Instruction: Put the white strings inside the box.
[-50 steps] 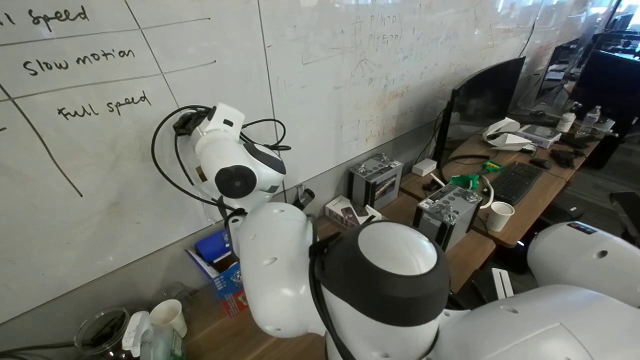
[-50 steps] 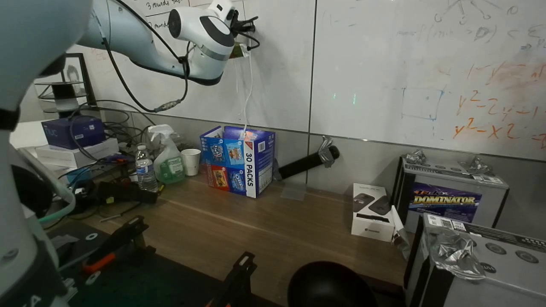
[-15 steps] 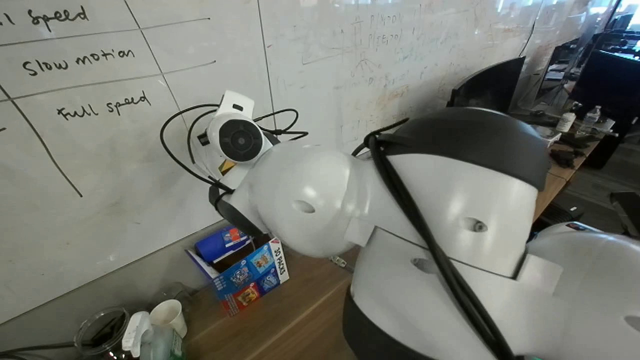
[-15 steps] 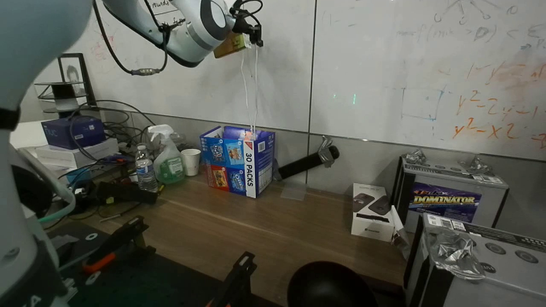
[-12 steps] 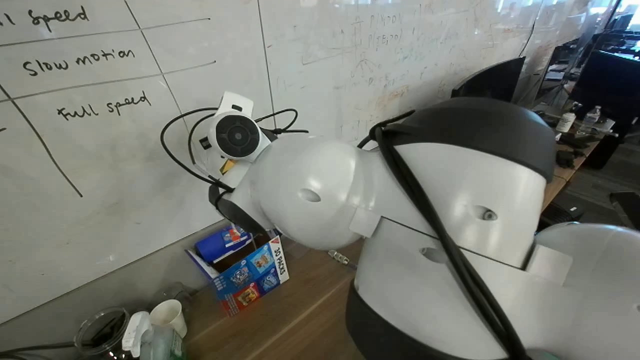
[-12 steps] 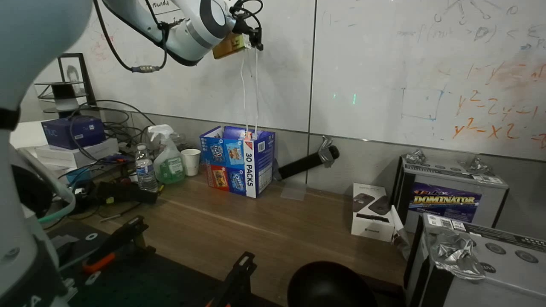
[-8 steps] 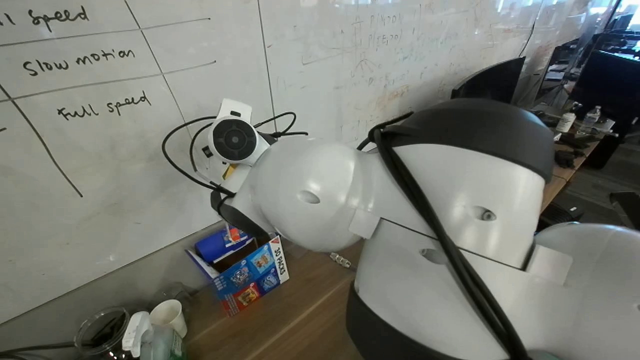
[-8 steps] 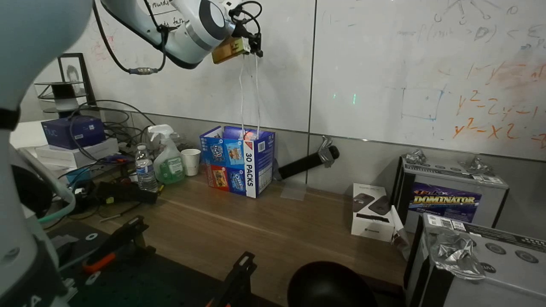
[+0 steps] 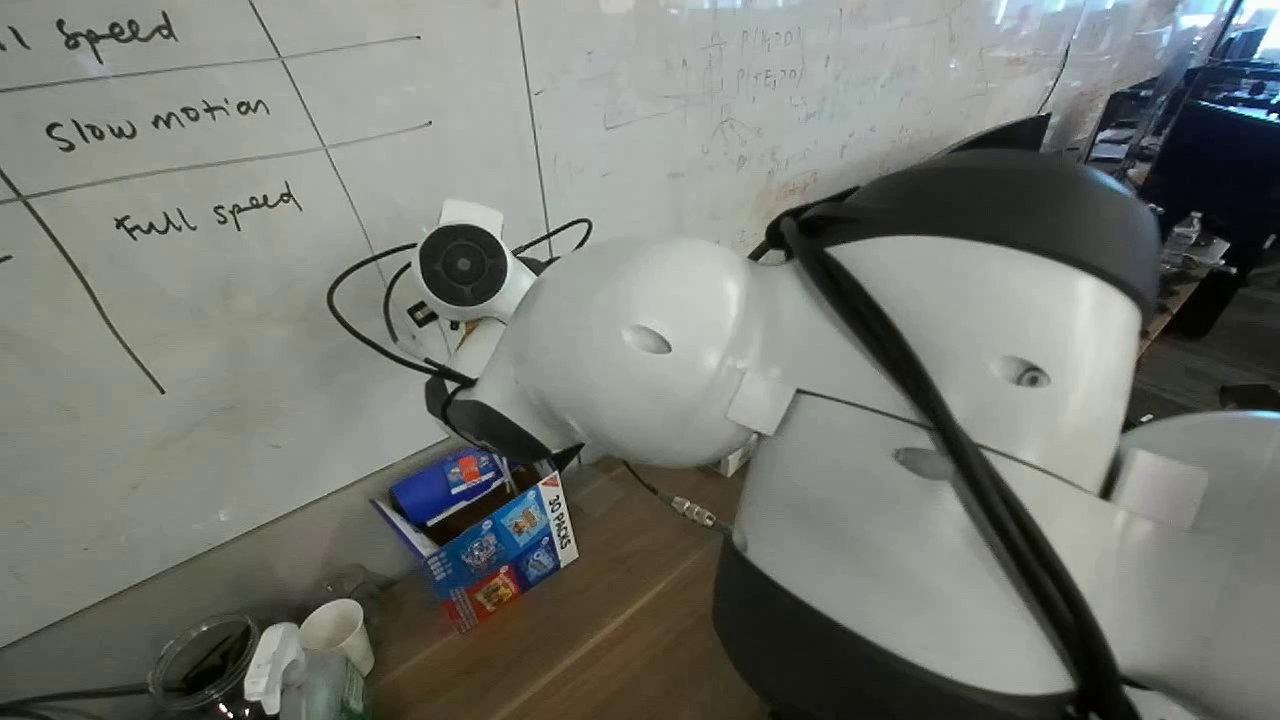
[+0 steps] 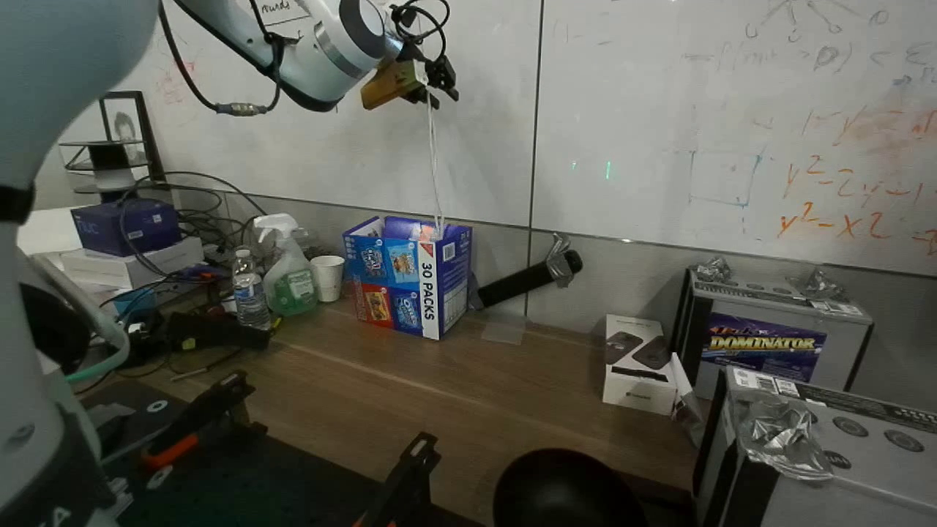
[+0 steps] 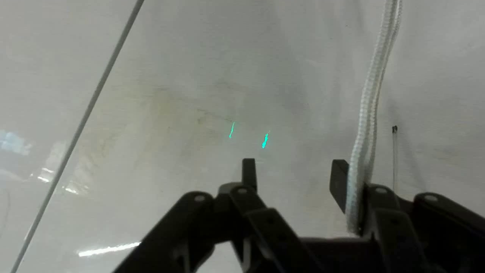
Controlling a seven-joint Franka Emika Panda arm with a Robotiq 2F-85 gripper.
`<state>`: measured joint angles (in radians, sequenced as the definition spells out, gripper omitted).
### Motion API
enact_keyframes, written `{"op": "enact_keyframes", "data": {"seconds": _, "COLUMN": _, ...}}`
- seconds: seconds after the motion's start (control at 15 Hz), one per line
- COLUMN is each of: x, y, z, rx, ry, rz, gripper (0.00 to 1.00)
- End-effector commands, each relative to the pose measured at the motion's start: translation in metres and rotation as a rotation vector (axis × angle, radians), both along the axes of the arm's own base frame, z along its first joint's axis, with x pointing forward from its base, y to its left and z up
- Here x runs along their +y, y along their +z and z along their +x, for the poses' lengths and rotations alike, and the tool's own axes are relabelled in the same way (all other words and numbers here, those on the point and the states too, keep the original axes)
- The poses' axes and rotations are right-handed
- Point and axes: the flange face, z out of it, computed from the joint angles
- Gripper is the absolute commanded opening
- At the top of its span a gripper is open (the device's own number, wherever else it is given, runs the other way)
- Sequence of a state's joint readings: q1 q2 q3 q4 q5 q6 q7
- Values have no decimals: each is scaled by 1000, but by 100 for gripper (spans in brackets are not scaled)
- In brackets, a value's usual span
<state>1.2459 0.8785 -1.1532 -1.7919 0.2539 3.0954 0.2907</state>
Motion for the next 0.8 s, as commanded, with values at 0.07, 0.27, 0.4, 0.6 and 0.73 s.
{"op": "enact_keyframes", "data": {"seconds": 0.07, "x": -9, "y": 21, "z": -25, "rx": 119, "ry": 14, "rz": 12, "gripper": 94}}
{"op": "enact_keyframes", "data": {"seconds": 0.27, "x": -11, "y": 27, "z": -39, "rx": 230, "ry": 44, "rz": 21, "gripper": 100}}
{"op": "enact_keyframes", "data": {"seconds": 0.4, "x": -9, "y": 31, "z": -49, "rx": 314, "ry": 83, "rz": 33, "gripper": 100}}
{"op": "enact_keyframes", "data": {"seconds": 0.6, "x": -6, "y": 34, "z": -59, "rx": 437, "ry": 114, "rz": 43, "gripper": 100}}
{"op": "enact_keyframes", "data": {"seconds": 0.73, "x": -2, "y": 35, "z": -65, "rx": 516, "ry": 146, "rz": 57, "gripper": 100}}
